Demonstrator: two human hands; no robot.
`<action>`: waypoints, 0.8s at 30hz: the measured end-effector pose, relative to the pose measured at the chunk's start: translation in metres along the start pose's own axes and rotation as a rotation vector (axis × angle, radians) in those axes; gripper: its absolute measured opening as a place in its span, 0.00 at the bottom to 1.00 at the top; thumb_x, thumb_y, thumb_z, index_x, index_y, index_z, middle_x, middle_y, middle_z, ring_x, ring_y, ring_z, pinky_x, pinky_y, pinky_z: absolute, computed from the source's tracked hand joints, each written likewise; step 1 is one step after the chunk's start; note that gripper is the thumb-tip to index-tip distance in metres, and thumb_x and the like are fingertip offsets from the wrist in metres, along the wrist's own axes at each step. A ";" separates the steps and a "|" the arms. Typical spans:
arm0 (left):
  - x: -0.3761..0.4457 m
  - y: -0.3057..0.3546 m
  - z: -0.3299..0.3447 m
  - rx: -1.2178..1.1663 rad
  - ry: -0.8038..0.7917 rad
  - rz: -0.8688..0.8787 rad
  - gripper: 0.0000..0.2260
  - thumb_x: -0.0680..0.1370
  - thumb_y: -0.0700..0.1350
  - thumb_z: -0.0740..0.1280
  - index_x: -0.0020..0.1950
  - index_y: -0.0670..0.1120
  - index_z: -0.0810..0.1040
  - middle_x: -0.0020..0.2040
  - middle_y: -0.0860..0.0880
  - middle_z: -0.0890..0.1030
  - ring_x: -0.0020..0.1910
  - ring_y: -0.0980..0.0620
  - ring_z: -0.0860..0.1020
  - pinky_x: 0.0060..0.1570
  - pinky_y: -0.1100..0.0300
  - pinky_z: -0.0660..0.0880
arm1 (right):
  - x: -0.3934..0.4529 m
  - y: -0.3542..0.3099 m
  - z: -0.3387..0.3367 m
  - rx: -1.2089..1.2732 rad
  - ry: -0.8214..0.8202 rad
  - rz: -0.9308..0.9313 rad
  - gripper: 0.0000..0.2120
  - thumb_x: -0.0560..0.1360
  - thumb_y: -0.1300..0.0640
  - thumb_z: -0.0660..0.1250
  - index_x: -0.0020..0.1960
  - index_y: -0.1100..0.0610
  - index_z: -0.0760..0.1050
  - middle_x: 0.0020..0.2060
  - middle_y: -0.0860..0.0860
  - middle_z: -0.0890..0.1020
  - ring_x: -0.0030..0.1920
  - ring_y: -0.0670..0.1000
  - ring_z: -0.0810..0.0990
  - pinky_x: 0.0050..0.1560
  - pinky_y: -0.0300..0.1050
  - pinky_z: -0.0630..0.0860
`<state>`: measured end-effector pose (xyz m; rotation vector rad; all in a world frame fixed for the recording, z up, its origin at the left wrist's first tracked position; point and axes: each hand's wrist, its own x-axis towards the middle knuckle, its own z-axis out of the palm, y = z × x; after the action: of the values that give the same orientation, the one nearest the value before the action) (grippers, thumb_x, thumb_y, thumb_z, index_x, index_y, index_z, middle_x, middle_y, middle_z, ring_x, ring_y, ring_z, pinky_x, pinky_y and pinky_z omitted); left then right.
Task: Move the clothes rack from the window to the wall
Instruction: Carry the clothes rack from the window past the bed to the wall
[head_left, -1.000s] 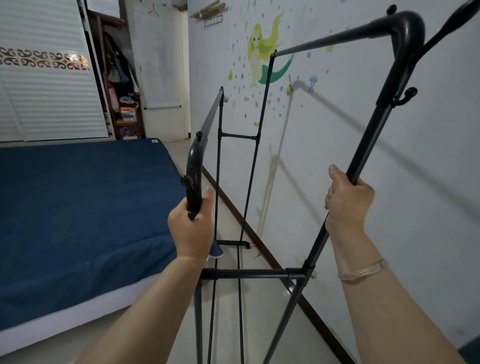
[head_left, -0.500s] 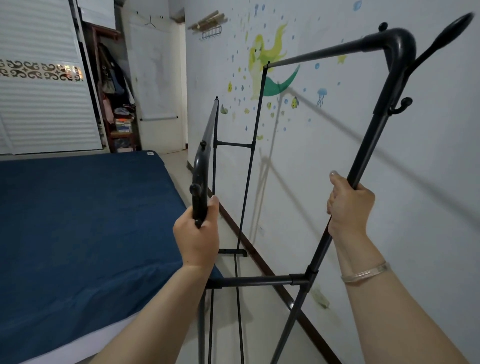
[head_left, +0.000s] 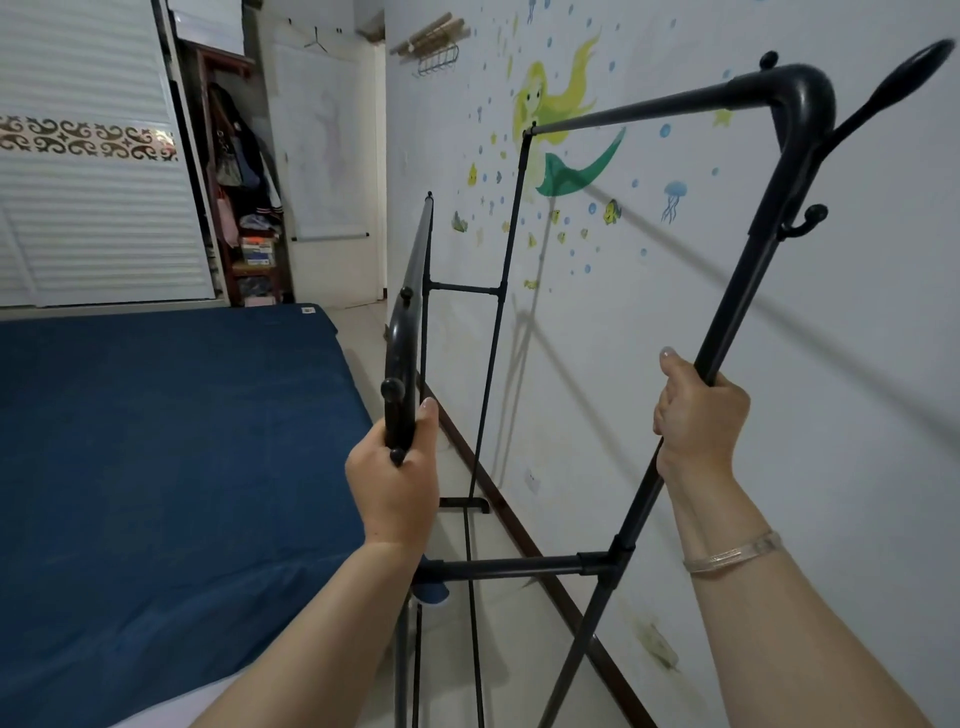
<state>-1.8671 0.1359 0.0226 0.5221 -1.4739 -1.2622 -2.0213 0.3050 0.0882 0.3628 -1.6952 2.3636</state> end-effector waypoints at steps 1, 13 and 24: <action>0.004 -0.003 0.006 0.003 0.002 0.000 0.24 0.76 0.52 0.68 0.22 0.56 0.64 0.20 0.57 0.63 0.21 0.57 0.61 0.23 0.67 0.60 | 0.009 0.003 0.002 0.002 -0.007 0.002 0.24 0.70 0.55 0.70 0.23 0.49 0.60 0.18 0.44 0.62 0.19 0.46 0.59 0.22 0.38 0.60; 0.042 -0.035 0.093 -0.014 0.061 -0.007 0.22 0.76 0.53 0.68 0.23 0.56 0.66 0.21 0.57 0.65 0.22 0.58 0.63 0.23 0.68 0.63 | 0.122 0.047 0.019 -0.004 -0.053 0.036 0.24 0.70 0.55 0.70 0.23 0.50 0.60 0.18 0.44 0.62 0.18 0.46 0.59 0.21 0.37 0.59; 0.039 -0.041 0.173 -0.040 0.051 0.008 0.17 0.74 0.57 0.66 0.26 0.57 0.69 0.22 0.58 0.69 0.22 0.61 0.67 0.23 0.72 0.64 | 0.202 0.070 0.001 -0.070 0.003 -0.006 0.21 0.70 0.55 0.69 0.25 0.52 0.62 0.17 0.43 0.64 0.18 0.45 0.62 0.21 0.36 0.61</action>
<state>-2.0473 0.1617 0.0269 0.5180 -1.4035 -1.2613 -2.2341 0.2874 0.0898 0.3522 -1.7675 2.2928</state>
